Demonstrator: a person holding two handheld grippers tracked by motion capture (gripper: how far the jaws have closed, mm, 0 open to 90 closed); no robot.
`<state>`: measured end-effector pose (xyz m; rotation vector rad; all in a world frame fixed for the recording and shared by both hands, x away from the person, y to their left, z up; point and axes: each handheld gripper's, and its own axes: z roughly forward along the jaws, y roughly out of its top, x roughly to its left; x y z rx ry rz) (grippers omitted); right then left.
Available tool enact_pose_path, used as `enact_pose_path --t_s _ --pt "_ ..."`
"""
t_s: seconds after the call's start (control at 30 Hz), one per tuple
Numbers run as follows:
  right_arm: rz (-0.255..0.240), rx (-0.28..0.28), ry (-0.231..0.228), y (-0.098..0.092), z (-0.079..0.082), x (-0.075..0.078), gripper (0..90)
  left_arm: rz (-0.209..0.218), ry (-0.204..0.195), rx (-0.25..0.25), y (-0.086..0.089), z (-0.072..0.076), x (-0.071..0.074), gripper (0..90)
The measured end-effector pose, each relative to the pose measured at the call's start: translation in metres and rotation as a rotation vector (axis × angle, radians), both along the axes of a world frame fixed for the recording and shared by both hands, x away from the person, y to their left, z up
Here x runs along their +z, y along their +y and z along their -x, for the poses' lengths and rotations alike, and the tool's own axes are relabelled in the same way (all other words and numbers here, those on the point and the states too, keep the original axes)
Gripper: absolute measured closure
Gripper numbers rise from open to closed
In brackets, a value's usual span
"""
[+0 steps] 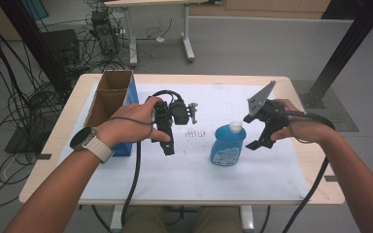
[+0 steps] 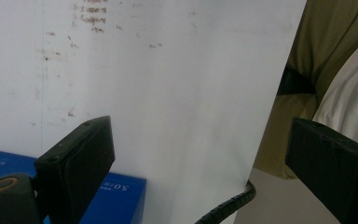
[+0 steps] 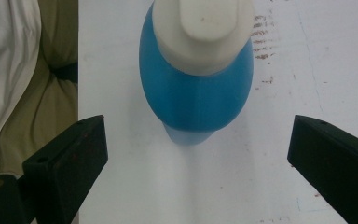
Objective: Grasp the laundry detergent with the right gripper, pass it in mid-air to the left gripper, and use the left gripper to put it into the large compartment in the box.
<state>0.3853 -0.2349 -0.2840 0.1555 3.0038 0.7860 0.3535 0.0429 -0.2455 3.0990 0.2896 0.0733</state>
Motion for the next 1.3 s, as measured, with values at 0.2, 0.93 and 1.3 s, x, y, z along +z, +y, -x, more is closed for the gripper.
enact_pose_path --t_s 0.2,0.93,1.3 --pt "-0.001 -0.007 0.004 -0.001 -0.001 -0.004 4.8 0.016 -0.004 -0.002 -0.002 0.003 0.001 8.5" --pt "0.011 -0.042 -0.005 0.003 0.007 -0.005 5.5 0.008 -0.040 -0.016 -0.003 0.011 0.004 9.1" --pt "0.009 -0.058 -0.013 0.000 0.007 0.000 5.5 0.015 -0.038 -0.014 -0.005 0.009 0.008 9.0"
